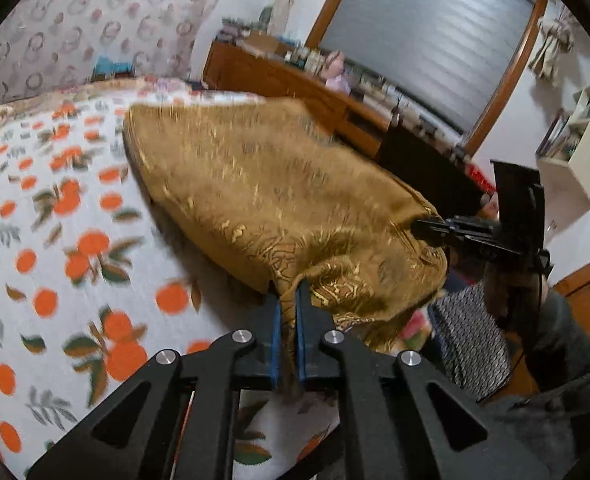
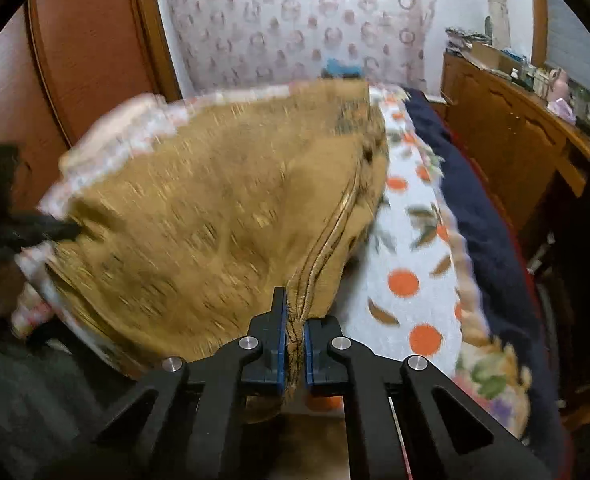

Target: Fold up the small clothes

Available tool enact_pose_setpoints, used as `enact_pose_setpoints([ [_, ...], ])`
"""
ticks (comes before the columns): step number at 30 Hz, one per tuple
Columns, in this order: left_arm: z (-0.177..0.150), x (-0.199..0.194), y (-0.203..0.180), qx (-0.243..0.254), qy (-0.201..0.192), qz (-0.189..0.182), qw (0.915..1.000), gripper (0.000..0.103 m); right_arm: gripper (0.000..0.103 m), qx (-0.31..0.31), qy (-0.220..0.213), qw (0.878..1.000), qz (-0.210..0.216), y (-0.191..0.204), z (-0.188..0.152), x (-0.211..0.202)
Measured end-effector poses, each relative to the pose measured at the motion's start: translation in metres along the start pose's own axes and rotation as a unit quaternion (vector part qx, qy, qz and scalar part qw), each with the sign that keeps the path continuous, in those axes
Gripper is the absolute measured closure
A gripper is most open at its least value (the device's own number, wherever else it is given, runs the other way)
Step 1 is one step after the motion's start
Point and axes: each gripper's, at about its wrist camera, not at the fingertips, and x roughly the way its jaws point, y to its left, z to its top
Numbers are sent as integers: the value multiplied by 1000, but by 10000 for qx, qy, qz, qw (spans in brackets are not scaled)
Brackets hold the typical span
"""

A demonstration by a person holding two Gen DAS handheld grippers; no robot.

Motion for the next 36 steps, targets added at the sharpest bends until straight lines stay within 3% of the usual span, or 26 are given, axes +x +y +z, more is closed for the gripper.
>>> enact_pose_setpoints([
  [5,40,-17,7,-71,-534,20,9985,96,97,79,-808,9962,330,-3,38,-36],
  [10,78,-15,19,-10,-878,300,9957,96,97,-28,-1315,9909,292,-6,83,-38],
  [15,108,8,39,-26,-830,663,9943,96,97,242,-1211,9923,133,-21,120,4],
  [22,143,29,63,-59,-608,830,9947,92,97,491,-717,9962,-35,-25,161,62],
  [26,151,30,71,57,-601,901,9941,71,96,527,-554,9971,-12,-27,188,80],
  [28,154,28,74,63,-684,1021,9924,53,91,473,-525,9975,9,-30,197,84],
  [30,155,26,79,68,-765,1166,9902,26,79,434,-500,9978,-28,-32,203,85],
  [31,155,26,81,75,-775,1170,9901,22,74,395,-491,9980,-69,-31,208,87],
  [33,154,27,86,64,-746,1248,9893,22,52,346,-583,9975,-205,-31,216,84],
  [36,148,31,92,34,-617,1303,9896,22,48,342,-746,9963,-257,-38,221,81],
])
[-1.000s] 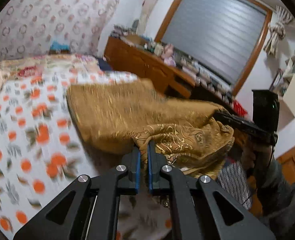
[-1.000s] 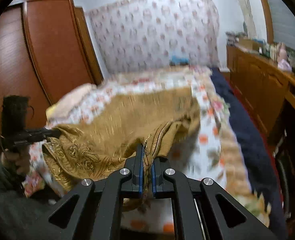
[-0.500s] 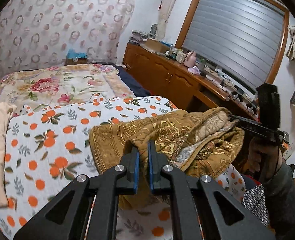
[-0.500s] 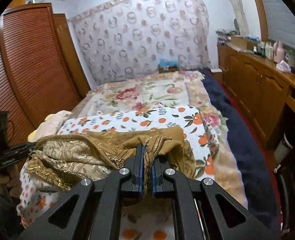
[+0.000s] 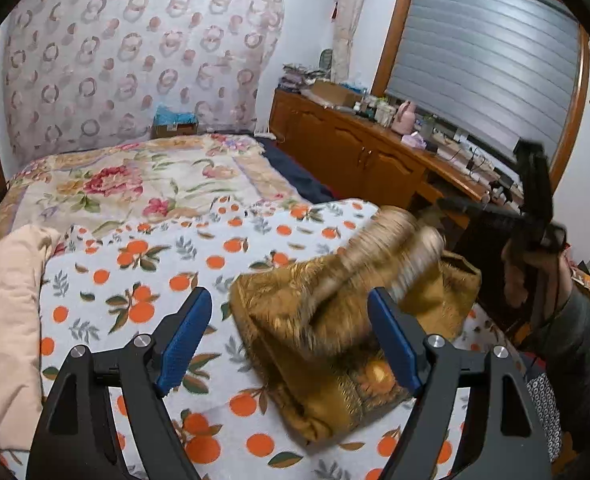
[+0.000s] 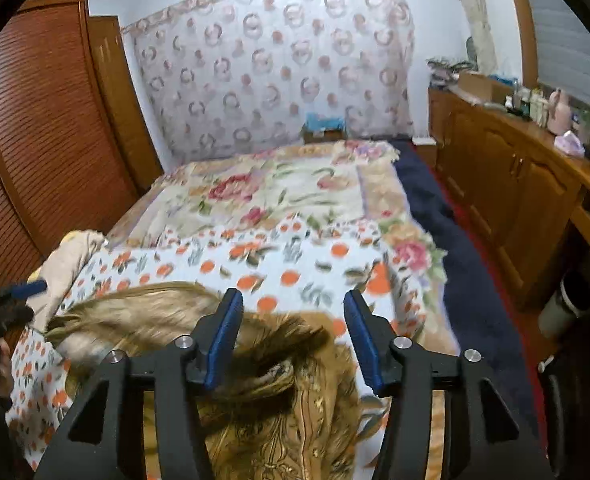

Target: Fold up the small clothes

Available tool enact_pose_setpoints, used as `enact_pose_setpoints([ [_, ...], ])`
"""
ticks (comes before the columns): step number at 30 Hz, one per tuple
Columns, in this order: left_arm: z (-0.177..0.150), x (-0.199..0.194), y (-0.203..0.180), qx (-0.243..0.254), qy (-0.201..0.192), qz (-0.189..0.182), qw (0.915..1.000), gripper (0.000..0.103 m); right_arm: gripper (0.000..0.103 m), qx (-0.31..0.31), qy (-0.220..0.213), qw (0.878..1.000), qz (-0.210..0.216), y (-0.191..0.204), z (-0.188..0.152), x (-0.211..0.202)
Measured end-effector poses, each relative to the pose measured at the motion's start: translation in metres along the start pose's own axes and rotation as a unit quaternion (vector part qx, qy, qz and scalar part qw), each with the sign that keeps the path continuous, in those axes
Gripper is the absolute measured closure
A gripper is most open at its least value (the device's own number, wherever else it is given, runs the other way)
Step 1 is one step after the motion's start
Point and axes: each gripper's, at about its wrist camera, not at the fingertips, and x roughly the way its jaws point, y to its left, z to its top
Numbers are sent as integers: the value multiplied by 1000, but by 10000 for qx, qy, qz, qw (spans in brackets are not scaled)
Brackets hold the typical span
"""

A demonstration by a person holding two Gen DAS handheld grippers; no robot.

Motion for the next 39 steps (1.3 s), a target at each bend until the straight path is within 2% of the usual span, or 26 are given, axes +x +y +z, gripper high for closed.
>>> enact_pose_setpoints([
  [6,-18,12,9,-37,358,-68,9993,22,46,-389,-128,9990,166,5,-19,-22],
  [9,-19,28,9,-9,568,-101,9983,22,45,-593,158,9973,405,4,-31,-9],
  [12,-14,45,7,55,801,-300,9963,22,45,-839,427,9951,297,7,-37,10],
  [16,-2,62,4,195,912,-203,9954,22,45,-905,788,9921,377,5,-35,37],
  [17,3,66,3,239,897,-208,9955,24,45,-926,866,9910,425,4,-32,42],
  [19,10,70,4,269,843,-213,9958,34,45,-992,920,9894,520,5,-25,49],
  [20,16,72,6,247,816,-220,9961,41,54,-1001,932,9888,592,5,-19,52],
  [21,21,73,9,202,754,-232,9967,50,71,-1004,929,9884,654,3,-15,55],
  [22,26,73,11,160,668,-238,9974,56,79,-998,926,9881,713,0,-10,56],
  [23,31,74,13,141,591,-202,9979,66,96,-975,885,9884,759,-4,-8,56],
  [24,34,76,15,161,576,-107,9982,76,97,-914,758,9901,751,-8,-6,55],
  [25,37,81,18,195,607,44,9980,77,98,-802,575,9930,651,-14,-4,55],
  [28,45,94,30,115,590,525,9968,77,99,-521,457,9975,143,-23,-4,57],
  [33,50,98,40,35,421,813,9958,74,99,-419,581,9974,62,-21,-4,60],
  [37,55,96,41,38,322,855,9958,69,99,-480,632,9968,1,-19,-7,59],
  [39,59,93,42,-29,273,755,9968,61,99,-505,673,9964,-50,-16,-5,62],
])
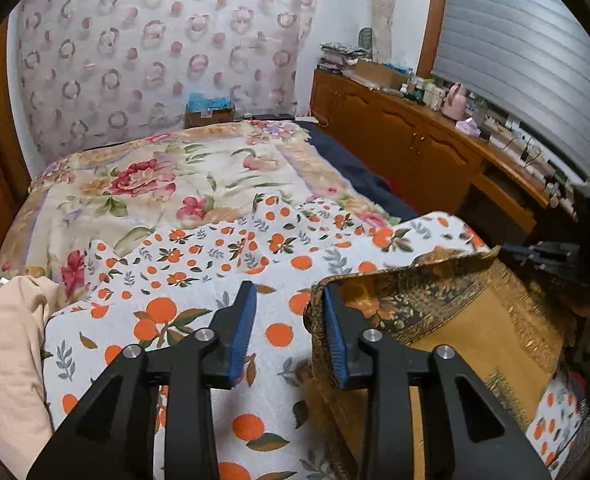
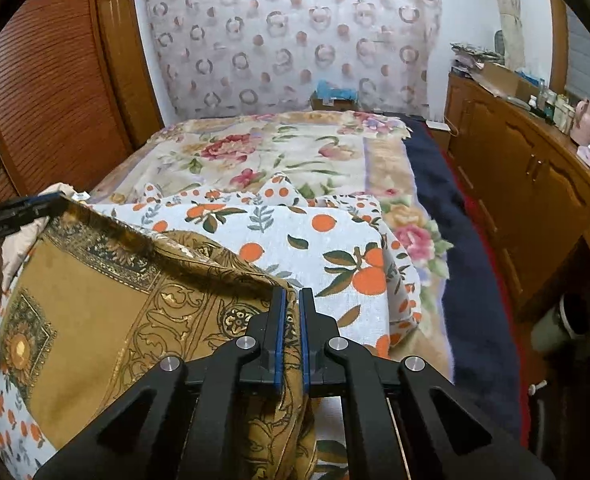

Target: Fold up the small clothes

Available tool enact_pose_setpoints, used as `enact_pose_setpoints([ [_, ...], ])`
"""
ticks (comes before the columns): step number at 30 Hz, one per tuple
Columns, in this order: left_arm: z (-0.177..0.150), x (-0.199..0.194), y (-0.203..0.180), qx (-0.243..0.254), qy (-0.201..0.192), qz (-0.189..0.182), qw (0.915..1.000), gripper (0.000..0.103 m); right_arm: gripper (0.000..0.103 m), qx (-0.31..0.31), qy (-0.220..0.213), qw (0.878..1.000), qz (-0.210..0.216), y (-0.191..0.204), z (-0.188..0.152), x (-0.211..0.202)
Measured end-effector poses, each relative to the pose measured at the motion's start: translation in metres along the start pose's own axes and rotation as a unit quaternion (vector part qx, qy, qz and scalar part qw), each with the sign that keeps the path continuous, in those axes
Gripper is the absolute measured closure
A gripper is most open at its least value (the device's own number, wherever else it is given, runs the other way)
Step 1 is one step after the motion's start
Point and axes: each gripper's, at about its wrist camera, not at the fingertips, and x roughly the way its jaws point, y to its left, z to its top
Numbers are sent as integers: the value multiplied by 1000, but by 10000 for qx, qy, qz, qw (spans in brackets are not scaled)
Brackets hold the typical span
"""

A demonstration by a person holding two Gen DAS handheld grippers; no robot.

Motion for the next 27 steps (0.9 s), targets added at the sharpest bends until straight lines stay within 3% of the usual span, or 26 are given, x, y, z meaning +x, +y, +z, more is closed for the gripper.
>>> enact_pose_setpoints([
  [7,8,-3,-6,25,92,-551,9984,53,99,62,-31,10000,-7,-3,6,-4],
  [9,4,-6,-12,54,138,-723,9973,29,84,104,-78,9999,-65,-3,8,-6],
  [11,-1,-12,-12,18,73,-779,9969,21,70,113,-120,9997,-194,-3,9,-8],
  [14,-11,-18,-13,0,164,-686,9975,21,56,121,-169,9996,-177,-1,8,-19],
  [17,-26,-24,-12,-23,317,-588,9978,21,51,50,-257,9995,-198,5,-1,-35],
  [27,-72,-24,-24,97,803,-528,9953,21,50,228,96,9997,-59,14,-55,-78],
])
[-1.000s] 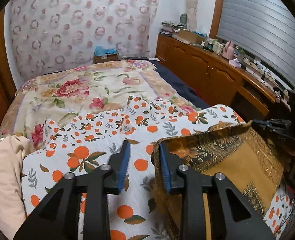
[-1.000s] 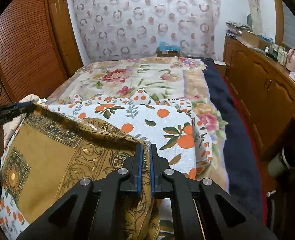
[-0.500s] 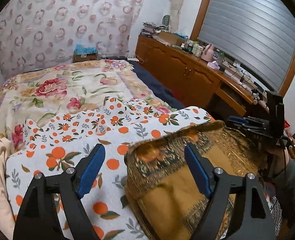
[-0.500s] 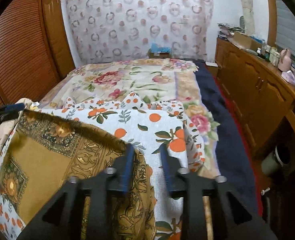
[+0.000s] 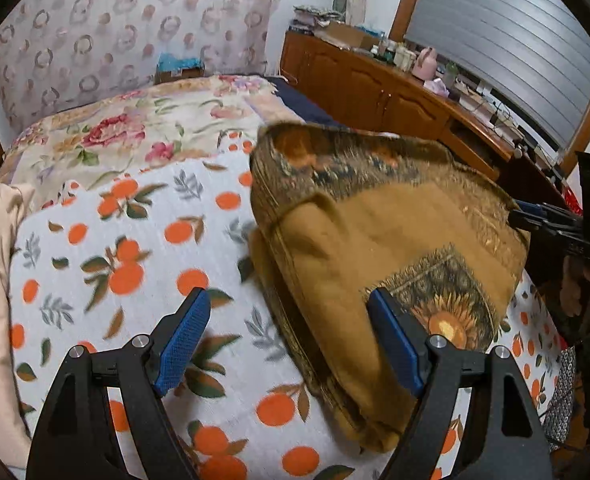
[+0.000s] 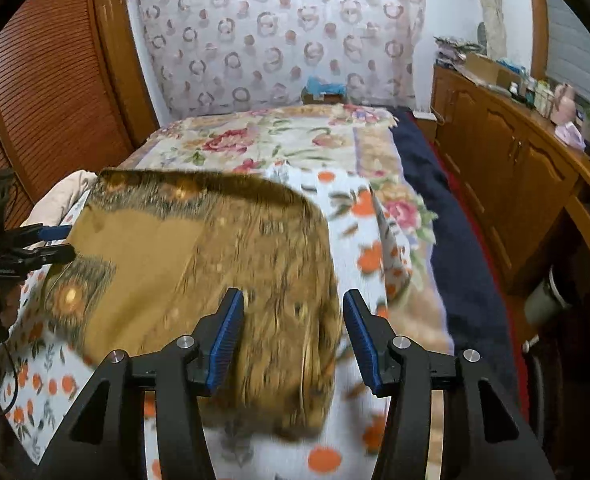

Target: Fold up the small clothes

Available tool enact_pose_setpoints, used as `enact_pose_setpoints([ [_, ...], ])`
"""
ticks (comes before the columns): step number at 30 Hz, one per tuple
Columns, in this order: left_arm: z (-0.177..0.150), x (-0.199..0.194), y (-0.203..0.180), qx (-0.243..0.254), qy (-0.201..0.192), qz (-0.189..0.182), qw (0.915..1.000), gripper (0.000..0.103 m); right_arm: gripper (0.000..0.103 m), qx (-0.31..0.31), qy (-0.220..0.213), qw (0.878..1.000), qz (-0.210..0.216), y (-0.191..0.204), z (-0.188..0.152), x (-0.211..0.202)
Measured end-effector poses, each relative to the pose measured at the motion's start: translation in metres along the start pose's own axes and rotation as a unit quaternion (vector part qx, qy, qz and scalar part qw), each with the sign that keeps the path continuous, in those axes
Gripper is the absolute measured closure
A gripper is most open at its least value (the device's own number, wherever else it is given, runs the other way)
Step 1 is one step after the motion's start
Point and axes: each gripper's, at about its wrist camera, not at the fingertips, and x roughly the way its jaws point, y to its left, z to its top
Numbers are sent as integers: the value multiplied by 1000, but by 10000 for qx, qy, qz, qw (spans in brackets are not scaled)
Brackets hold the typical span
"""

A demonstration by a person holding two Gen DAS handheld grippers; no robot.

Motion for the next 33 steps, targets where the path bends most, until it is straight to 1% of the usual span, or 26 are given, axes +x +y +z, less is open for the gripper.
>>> enact_pose_setpoints([
  [3,0,4,-2,0,13,-26,10000,21,48,135,90,9999,32,-3,-7,-4],
  [4,0,6,-1,1,19,-33,10000,21,46,175,139,9998,9,-4,-8,-2],
  [6,1,11,-2,-8,68,-33,10000,21,39,257,163,9995,-45,-6,-7,1],
  [9,3,18,2,-59,146,-58,9999,21,36,345,214,9992,5,-10,-3,12],
  [15,7,27,6,-140,230,-78,9996,21,36,371,256,9989,122,-13,25,40],
  [17,8,29,5,-127,228,-68,9996,21,36,316,270,9990,156,-14,27,48],
  [20,9,31,3,-98,226,-44,9997,21,36,61,275,9996,26,-7,29,56],
  [23,9,32,2,-98,190,-81,9997,21,36,138,336,9993,108,-8,27,64],
  [24,9,32,3,-102,177,-116,9997,24,36,157,359,9991,149,-9,27,65],
  [25,9,32,2,-102,146,-217,9996,30,36,143,363,9991,165,-9,27,65],
  [26,9,32,1,-112,158,-381,9991,44,36,120,371,9991,177,-10,26,66],
  [28,11,33,0,-147,154,-460,9987,49,38,123,365,9990,234,-11,27,67],
  [29,12,33,0,-142,148,-528,9984,56,45,108,361,9989,284,-11,26,66],
  [30,12,33,1,-169,151,-592,9980,59,53,105,370,9986,371,-11,26,65],
  [31,13,33,3,-245,156,-659,9974,61,57,107,389,9982,448,-10,26,65],
  [32,13,33,8,-364,153,-791,9961,65,64,106,408,9978,505,-9,25,64],
  [33,14,32,10,-426,139,-941,9946,67,70,87,435,9974,568,-8,24,64],
])
